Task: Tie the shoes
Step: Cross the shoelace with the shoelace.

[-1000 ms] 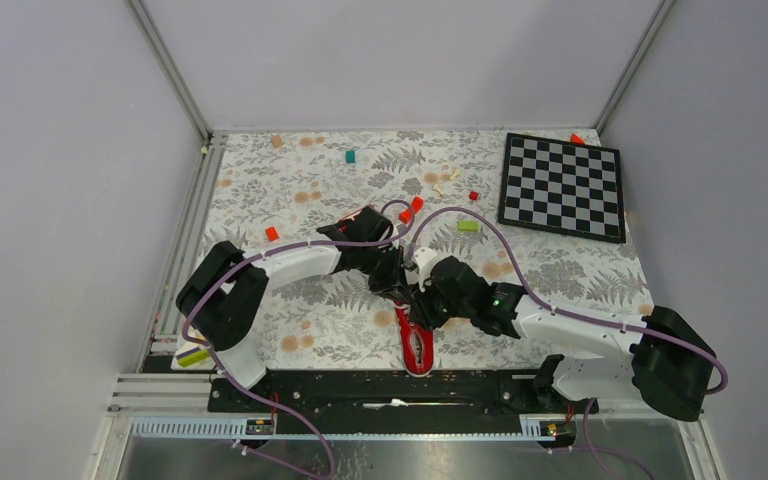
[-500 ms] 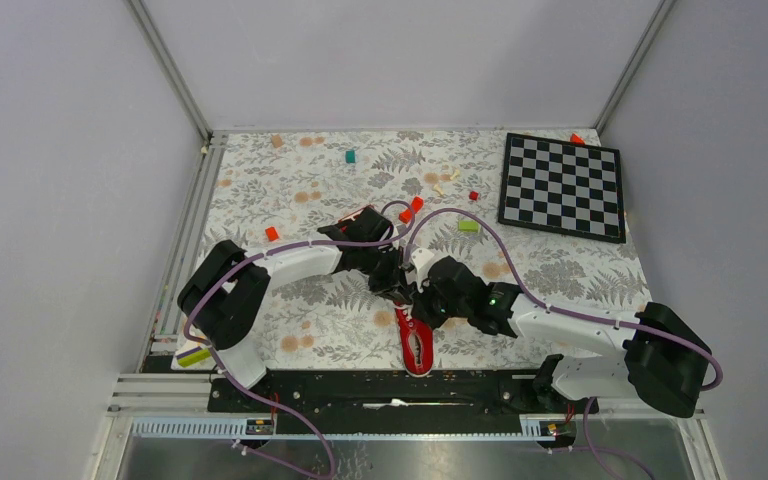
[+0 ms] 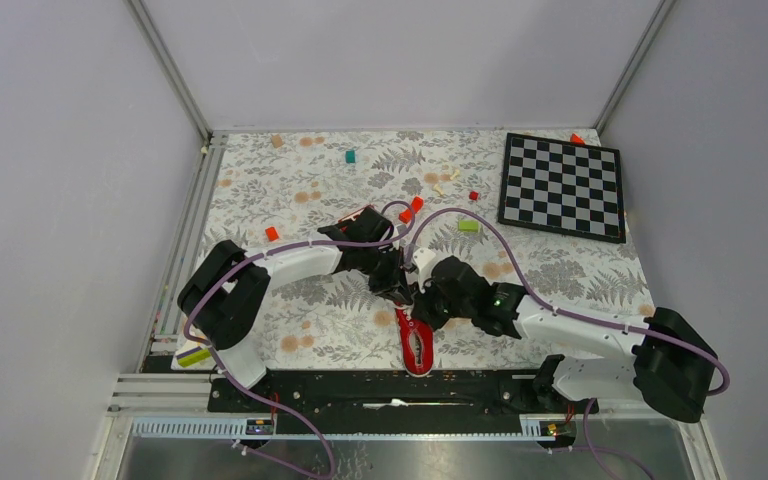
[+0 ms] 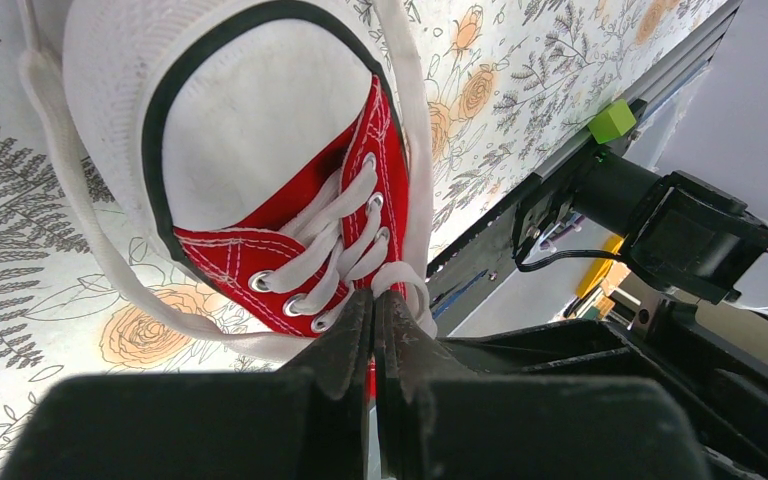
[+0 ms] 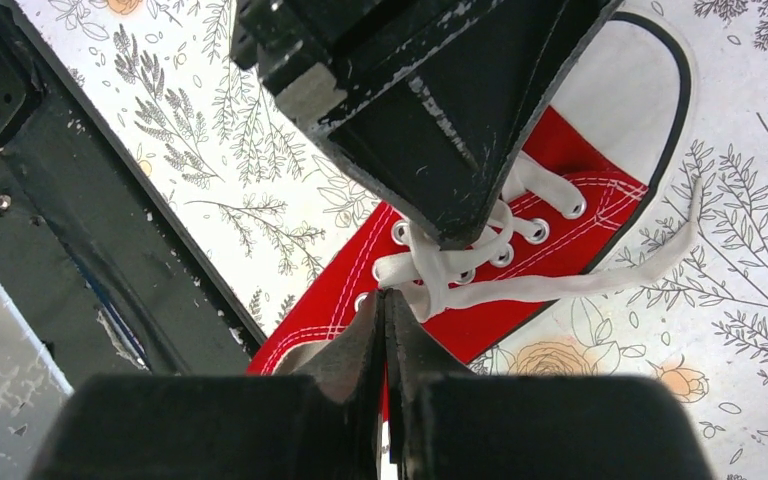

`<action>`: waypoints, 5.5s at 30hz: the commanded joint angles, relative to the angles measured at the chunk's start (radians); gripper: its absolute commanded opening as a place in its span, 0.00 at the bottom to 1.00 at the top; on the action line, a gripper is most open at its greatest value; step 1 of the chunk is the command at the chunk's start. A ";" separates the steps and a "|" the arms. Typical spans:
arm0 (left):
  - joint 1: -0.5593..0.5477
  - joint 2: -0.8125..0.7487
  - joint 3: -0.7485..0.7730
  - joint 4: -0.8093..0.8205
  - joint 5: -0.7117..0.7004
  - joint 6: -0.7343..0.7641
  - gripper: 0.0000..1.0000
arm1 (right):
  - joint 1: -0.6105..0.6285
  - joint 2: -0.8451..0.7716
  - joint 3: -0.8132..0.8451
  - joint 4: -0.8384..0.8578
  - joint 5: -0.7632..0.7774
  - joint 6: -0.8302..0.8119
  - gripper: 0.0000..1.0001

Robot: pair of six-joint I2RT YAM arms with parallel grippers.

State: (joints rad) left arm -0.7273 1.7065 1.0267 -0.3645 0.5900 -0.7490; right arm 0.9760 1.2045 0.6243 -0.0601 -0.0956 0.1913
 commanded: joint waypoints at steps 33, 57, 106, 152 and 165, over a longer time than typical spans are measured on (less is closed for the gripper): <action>0.002 -0.003 0.025 0.032 -0.004 0.007 0.00 | -0.002 -0.255 -0.179 0.160 0.016 -0.379 0.42; 0.003 -0.001 0.028 0.033 0.002 0.011 0.00 | -0.001 -0.134 -0.189 0.298 -0.085 -0.446 0.40; 0.014 0.005 0.022 0.036 0.004 0.011 0.00 | -0.002 -0.152 -0.083 0.053 -0.059 -0.402 0.00; 0.014 -0.008 0.014 0.039 -0.007 0.011 0.00 | -0.002 -0.075 0.106 -0.201 -0.132 -0.042 0.00; 0.009 -0.006 0.020 0.038 0.010 0.014 0.00 | -0.003 -0.158 0.045 -0.037 0.068 0.077 0.24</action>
State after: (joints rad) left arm -0.7151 1.7065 1.0264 -0.3630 0.5980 -0.7490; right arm 0.9722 1.0489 0.6682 -0.1703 -0.0872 0.2222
